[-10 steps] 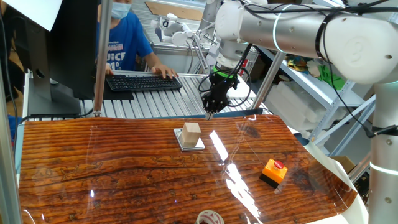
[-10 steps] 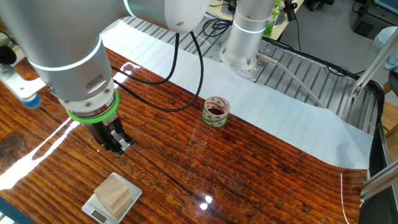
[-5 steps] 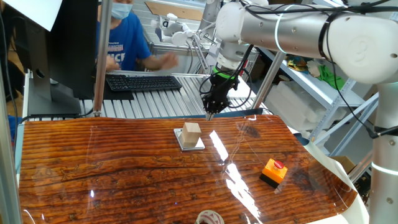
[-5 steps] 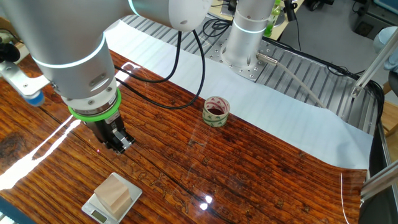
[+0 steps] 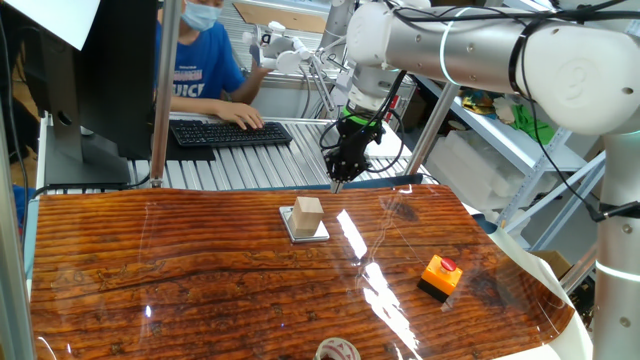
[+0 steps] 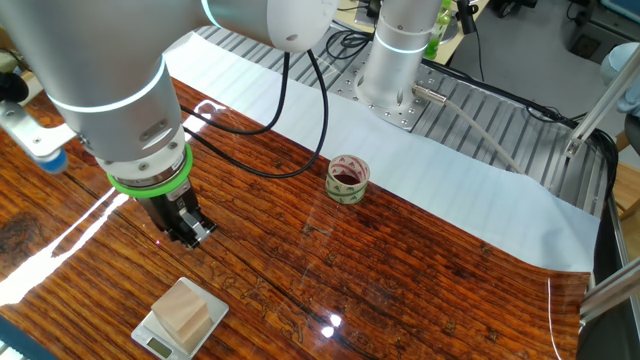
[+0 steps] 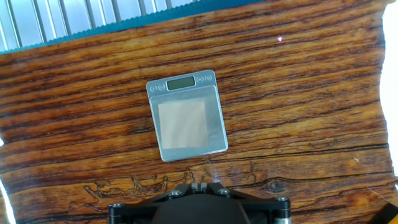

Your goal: Place the block on the scale

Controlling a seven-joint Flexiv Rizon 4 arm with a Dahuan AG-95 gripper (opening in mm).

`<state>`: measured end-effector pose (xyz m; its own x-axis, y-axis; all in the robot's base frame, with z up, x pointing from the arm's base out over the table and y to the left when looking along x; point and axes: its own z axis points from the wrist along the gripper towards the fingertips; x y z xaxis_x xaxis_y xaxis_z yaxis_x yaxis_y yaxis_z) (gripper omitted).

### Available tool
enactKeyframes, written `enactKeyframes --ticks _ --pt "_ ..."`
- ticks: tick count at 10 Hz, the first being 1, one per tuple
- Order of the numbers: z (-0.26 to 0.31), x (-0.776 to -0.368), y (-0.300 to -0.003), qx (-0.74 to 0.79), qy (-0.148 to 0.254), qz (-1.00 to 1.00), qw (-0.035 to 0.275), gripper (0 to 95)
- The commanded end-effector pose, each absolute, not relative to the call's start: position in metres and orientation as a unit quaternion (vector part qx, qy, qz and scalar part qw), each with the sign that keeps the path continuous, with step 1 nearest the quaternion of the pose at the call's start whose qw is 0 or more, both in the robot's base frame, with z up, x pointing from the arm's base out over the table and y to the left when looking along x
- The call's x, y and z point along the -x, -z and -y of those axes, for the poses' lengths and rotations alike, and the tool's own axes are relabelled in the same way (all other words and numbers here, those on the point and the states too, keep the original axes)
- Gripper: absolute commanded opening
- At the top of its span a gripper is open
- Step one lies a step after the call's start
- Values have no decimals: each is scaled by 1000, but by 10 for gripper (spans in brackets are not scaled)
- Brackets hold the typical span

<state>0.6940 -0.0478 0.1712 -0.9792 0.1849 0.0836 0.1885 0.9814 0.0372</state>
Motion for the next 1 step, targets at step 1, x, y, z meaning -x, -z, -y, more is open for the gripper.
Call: enactKeyframes --ticks 1 --pt "48 -694 -171 122 21 992 40 0"
